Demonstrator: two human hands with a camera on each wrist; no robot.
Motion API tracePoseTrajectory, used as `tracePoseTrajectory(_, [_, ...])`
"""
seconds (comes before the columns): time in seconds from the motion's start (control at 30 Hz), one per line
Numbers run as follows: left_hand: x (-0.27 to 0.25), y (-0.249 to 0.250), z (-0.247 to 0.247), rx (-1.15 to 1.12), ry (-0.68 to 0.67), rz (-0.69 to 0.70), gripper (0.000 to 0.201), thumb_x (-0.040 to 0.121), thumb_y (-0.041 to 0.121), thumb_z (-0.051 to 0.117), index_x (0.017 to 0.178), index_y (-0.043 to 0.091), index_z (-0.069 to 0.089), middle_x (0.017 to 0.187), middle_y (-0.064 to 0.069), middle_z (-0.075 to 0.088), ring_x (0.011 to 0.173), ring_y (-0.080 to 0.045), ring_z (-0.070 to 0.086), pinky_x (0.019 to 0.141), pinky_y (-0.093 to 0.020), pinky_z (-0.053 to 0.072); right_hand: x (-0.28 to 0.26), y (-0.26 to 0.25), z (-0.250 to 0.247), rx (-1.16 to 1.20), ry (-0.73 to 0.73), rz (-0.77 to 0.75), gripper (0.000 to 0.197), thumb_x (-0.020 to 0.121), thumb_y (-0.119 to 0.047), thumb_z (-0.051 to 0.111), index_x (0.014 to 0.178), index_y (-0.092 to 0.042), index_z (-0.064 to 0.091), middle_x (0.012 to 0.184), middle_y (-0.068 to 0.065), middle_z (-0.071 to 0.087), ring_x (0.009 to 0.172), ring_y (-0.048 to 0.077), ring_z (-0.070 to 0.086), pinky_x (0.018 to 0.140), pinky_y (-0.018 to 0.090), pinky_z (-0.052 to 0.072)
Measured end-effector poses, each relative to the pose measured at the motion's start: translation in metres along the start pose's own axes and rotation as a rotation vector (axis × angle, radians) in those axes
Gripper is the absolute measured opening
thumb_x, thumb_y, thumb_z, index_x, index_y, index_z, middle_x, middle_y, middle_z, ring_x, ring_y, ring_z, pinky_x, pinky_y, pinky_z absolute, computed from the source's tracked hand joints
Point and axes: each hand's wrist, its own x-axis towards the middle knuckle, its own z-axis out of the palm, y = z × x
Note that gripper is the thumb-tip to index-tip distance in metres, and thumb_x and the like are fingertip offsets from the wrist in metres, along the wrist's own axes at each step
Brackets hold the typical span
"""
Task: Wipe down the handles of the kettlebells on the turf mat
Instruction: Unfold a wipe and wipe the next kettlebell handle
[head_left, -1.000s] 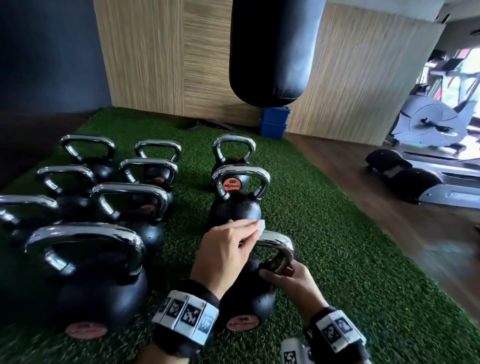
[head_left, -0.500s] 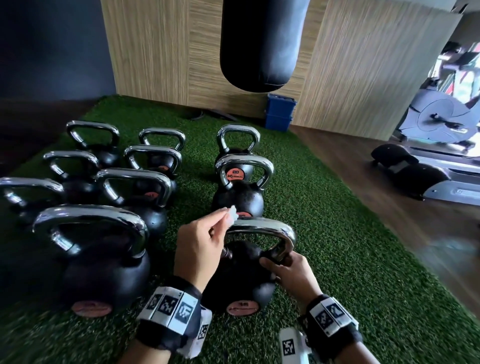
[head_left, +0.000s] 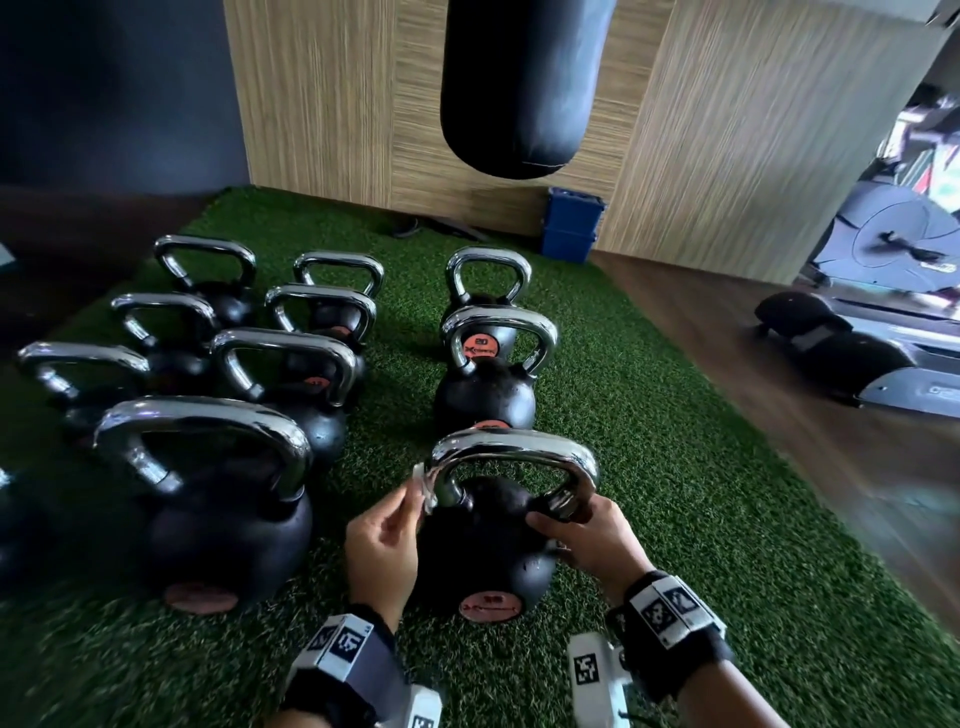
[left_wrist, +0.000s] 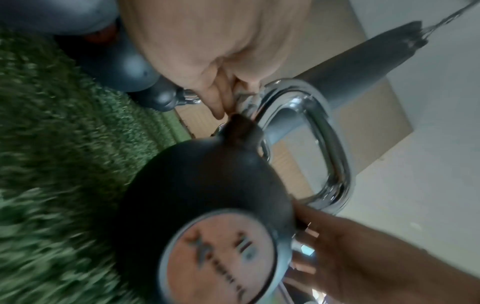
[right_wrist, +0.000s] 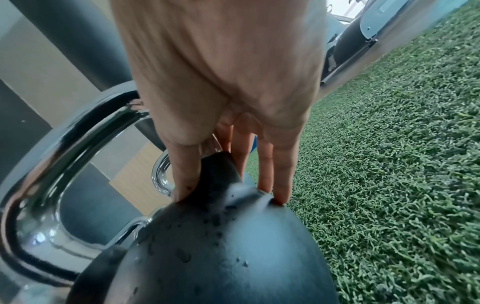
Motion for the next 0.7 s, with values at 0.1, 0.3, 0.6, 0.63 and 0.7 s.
tracePoseTrajectory(0.1, [-0.008,-0.01,-0.003,-0.003,-0.027,-0.098,0.01,0.093,0.037,0.069,0.096,0.042,0.078,0.09,0.015,0.079,0.084,0.004,0.073,0.073,-0.017,0.057,0.002,-0.004,-0.001,-0.027,0.046,-0.061,0.056,0.04,-0.049,0.089,0.093,-0.045,0.071,0.088,-0.008,0.078,0.087,0.018,0.075,0.083,0.043,0.061])
tracePoseTrajectory(0.3, [-0.005,-0.007,0.001,0.094,-0.036,-0.054,0.039,0.074,0.039,0.083,0.104,0.015,0.08,0.087,0.017,0.078,0.085,0.0,0.075,0.079,-0.015,0.057,-0.013,-0.009,-0.011,-0.195,0.021,-0.116,0.059,0.046,-0.046,0.089,0.103,-0.039,0.072,0.092,-0.011,0.078,0.09,0.012,0.074,0.087,0.041,0.058])
tracePoseTrajectory(0.6, [0.056,0.007,0.046,0.478,-0.228,0.13,0.019,0.084,0.025,0.083,0.096,0.01,0.082,0.087,-0.005,0.08,0.076,-0.011,0.074,0.061,-0.007,0.041,-0.054,-0.014,-0.028,-0.581,-0.121,-0.391,0.03,0.077,-0.002,0.071,0.098,-0.023,0.078,0.089,-0.02,0.074,0.084,-0.015,0.066,0.07,0.007,0.053])
tracePoseTrajectory(0.63, [0.063,0.011,0.052,0.503,-0.281,0.14,0.018,0.084,0.023,0.083,0.094,0.008,0.082,0.088,-0.007,0.08,0.078,-0.018,0.075,0.062,-0.012,0.042,-0.056,-0.018,-0.022,-0.617,-0.123,-0.422,0.028,0.078,-0.005,0.069,0.098,-0.023,0.078,0.088,-0.018,0.075,0.081,-0.011,0.068,0.069,0.011,0.056])
tracePoseTrajectory(0.7, [0.075,0.019,0.064,0.561,-0.384,0.139,0.016,0.085,0.021,0.082,0.089,0.005,0.081,0.085,-0.012,0.079,0.07,-0.015,0.07,0.057,-0.01,0.037,-0.06,-0.027,-0.008,-0.651,-0.111,-0.503,0.03,0.076,-0.007,0.063,0.097,-0.02,0.079,0.087,-0.011,0.078,0.073,-0.001,0.072,0.065,0.017,0.058])
